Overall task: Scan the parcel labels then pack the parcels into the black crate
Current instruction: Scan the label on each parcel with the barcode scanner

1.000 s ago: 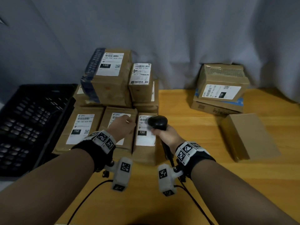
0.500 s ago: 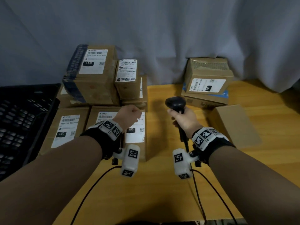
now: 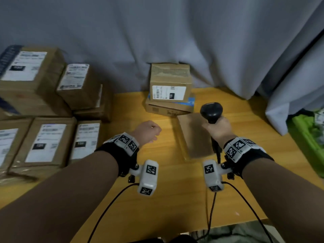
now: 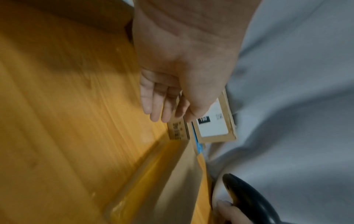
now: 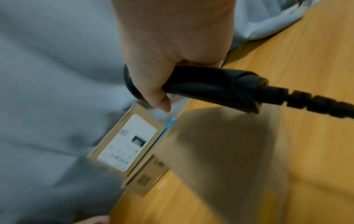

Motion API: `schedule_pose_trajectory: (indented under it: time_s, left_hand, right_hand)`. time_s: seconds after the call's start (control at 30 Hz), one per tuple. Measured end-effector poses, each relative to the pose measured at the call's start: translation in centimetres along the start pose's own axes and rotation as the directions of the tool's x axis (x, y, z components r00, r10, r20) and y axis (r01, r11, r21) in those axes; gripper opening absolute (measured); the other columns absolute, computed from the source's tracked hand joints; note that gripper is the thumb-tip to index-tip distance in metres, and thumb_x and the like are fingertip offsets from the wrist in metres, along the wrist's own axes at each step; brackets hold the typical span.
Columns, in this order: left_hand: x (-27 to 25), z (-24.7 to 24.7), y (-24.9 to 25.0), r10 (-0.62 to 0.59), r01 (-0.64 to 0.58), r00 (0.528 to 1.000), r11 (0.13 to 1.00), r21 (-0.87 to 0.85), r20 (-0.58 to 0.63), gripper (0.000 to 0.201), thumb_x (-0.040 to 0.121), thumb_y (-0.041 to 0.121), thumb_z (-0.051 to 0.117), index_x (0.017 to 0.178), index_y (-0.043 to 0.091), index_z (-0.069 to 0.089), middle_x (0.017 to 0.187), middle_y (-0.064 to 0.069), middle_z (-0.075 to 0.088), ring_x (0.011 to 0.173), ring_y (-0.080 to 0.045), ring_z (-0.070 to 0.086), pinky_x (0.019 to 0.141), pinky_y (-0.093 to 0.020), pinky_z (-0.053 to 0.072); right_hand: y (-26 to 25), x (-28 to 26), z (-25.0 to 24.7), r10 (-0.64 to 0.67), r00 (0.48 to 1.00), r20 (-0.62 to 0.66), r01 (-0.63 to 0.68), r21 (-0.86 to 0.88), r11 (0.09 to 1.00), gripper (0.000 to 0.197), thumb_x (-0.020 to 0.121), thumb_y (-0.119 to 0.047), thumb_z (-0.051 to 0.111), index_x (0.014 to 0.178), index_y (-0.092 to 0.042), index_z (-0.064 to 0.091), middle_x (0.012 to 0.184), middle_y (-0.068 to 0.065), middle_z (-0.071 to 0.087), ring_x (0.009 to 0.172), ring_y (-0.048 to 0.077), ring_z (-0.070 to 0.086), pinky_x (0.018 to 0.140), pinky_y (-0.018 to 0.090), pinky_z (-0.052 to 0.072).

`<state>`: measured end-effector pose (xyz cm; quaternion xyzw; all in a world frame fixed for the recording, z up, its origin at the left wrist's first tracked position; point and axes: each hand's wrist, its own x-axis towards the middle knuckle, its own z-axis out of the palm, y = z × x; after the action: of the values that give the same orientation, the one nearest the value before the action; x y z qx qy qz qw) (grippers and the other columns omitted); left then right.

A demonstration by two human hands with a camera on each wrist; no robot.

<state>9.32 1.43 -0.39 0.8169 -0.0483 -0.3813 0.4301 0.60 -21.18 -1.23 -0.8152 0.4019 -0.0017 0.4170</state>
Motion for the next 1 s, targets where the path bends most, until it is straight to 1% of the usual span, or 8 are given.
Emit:
schedule_pose_trajectory:
  time_s: [0.13,0.23,0.43,0.57,0.73,0.8,0.87,1.0]
  left_hand:
    - [1.0,5.0,0.8,-0.09,0.091,0.992,0.996,0.0,0.091,0.035,0.099,0.032,0.051,0.129,0.015,0.048,0.128,-0.007,0.054,0.107,-0.023,0.058,0.087,-0.034,0.049]
    - [1.6,7.1,0.5,-0.168,0.171,0.98,0.985,-0.012,0.11,0.056,0.098,0.038,0.051,0.146,0.018,0.032,0.126,-0.007,0.05,0.111,-0.024,0.053,0.1,-0.041,0.047]
    - [1.9,6.4,-1.2,-0.187,0.188,0.982,0.982,0.027,-0.014,0.078,0.091,0.042,0.061,0.151,0.017,0.019,0.15,-0.011,0.036,0.128,-0.034,0.045,0.101,-0.048,0.044]
    - [1.3,5.1,-3.0,-0.233,0.24,0.97,0.963,0.126,-0.07,0.072,0.093,0.044,0.056,0.15,0.017,0.02,0.148,-0.014,0.037,0.121,-0.035,0.049,0.099,-0.051,0.046]
    - [0.7,3.5,-4.1,-0.214,0.217,0.973,0.976,0.02,-0.092,0.048,0.104,0.024,0.036,0.151,0.02,0.024,0.142,-0.013,0.043,0.119,-0.036,0.05,0.098,-0.048,0.047]
    - [0.6,2.6,-4.9,-0.224,0.23,0.967,0.972,0.04,-0.124,0.048,0.104,0.016,0.036,0.15,0.022,0.025,0.112,-0.013,0.056,0.095,-0.033,0.056,0.089,-0.048,0.048]
    - [0.5,2.5,-5.8,-0.252,0.261,0.961,0.962,0.076,-0.11,0.053,0.101,0.01,0.042,0.15,0.022,0.025,0.104,-0.014,0.06,0.092,-0.032,0.059,0.09,-0.05,0.049]
    - [-0.4,3.3,-5.3,-0.219,0.193,0.959,0.969,-0.152,-0.18,0.054,0.098,0.048,0.043,0.144,0.02,0.039,0.137,-0.011,0.052,0.121,-0.03,0.052,0.102,-0.048,0.045]
  right_hand:
    - [4.4,1.4,-2.1,0.088,0.989,0.118,-0.099,0.094,0.991,0.019,0.085,-0.013,0.068,0.098,-0.01,0.055,0.075,0.001,0.051,0.086,0.026,0.051,0.069,0.031,0.036]
    - [6.1,1.4,-1.4,0.106,0.975,0.194,-0.145,0.203,0.968,0.019,0.084,-0.013,0.07,0.1,-0.01,0.06,0.086,0.005,0.06,0.089,0.027,0.056,0.071,0.034,0.043]
    - [5.9,0.0,1.9,0.076,0.923,0.378,-0.258,0.459,0.85,0.011,0.086,-0.009,0.07,0.08,-0.014,0.063,0.084,0.01,0.066,0.074,0.026,0.063,0.077,0.042,0.052]
    - [5.9,-0.5,3.9,0.138,0.921,0.364,-0.323,0.517,0.793,0.018,0.08,-0.022,0.077,0.094,-0.017,0.066,0.095,0.007,0.07,0.096,0.03,0.065,0.092,0.046,0.051]
    - [5.0,-1.0,5.2,0.062,0.886,0.46,-0.383,0.651,0.655,0.008,0.088,-0.013,0.069,0.087,-0.014,0.061,0.096,0.009,0.07,0.095,0.027,0.066,0.085,0.039,0.052]
    - [4.6,-0.9,5.4,0.039,0.903,0.427,-0.319,0.61,0.725,0.013,0.085,-0.017,0.072,0.081,-0.018,0.059,0.093,0.004,0.069,0.099,0.024,0.063,0.084,0.038,0.047]
    - [4.1,-0.9,5.6,0.035,0.903,0.428,-0.296,0.561,0.773,0.016,0.082,-0.018,0.075,0.08,-0.02,0.059,0.087,0.0,0.065,0.095,0.02,0.059,0.084,0.037,0.041]
    - [3.3,-2.0,6.9,0.001,0.864,0.504,-0.319,0.547,0.774,0.017,0.081,-0.017,0.076,0.089,-0.019,0.061,0.082,-0.001,0.062,0.086,0.02,0.057,0.078,0.034,0.043]
